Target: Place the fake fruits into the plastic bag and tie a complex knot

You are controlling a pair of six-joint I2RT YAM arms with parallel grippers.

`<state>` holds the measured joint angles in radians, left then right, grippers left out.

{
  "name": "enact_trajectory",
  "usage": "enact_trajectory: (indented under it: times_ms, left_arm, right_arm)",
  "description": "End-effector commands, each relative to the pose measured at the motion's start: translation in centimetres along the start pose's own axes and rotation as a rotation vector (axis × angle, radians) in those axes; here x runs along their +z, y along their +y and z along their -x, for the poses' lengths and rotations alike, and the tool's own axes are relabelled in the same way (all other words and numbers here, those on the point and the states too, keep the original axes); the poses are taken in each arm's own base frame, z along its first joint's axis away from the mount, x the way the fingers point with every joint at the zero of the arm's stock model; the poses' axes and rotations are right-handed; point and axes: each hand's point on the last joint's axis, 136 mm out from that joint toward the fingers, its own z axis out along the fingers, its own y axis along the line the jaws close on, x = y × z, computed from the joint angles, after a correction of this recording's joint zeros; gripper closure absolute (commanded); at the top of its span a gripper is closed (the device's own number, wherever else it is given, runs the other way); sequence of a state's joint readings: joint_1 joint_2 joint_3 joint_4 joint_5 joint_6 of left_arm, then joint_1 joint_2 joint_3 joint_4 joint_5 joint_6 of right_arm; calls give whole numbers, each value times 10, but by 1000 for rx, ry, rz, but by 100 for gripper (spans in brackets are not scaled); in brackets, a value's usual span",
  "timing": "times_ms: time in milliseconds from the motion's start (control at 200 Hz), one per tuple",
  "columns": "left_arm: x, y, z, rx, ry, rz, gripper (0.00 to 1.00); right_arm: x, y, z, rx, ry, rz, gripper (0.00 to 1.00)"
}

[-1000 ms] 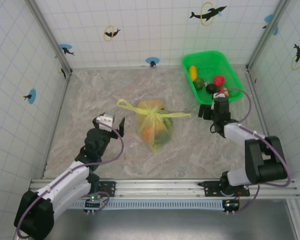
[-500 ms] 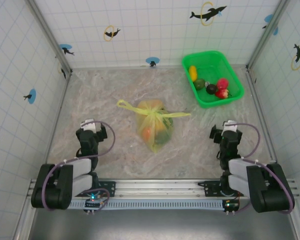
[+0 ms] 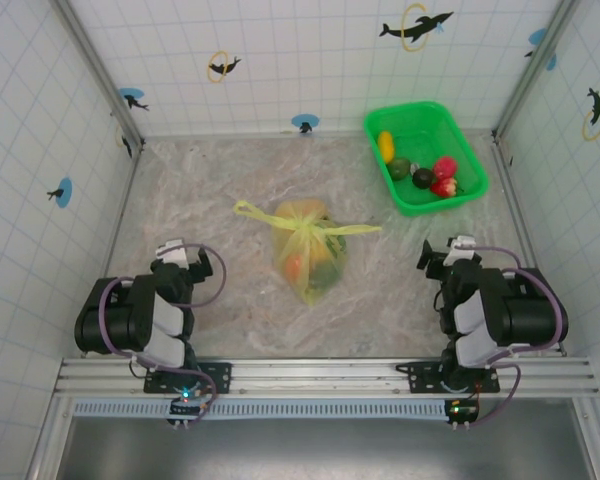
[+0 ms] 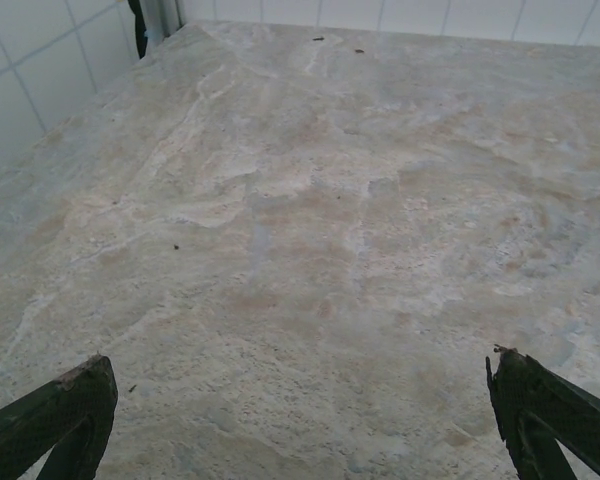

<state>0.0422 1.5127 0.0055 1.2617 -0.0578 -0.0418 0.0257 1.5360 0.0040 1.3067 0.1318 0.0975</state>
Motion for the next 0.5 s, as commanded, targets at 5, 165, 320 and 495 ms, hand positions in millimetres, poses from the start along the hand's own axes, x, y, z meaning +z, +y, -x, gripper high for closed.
enact_trajectory:
  times_ms: [5, 165, 320, 495]
  left_arm:
    - [1, -7, 0, -26, 5, -45, 2]
    - [1, -7, 1, -21, 2, -40, 2]
    - [1, -7, 1, -15, -1, -32, 3]
    - [1, -7, 1, -15, -1, -33, 2]
  right_arm:
    - [0, 5, -12, -34, 58, 21, 0]
    - [-3, 5, -10, -47, 40, 11, 1]
    - [-2, 5, -9, -47, 37, 10, 0]
    - [-2, 5, -8, -36, 36, 19, 0]
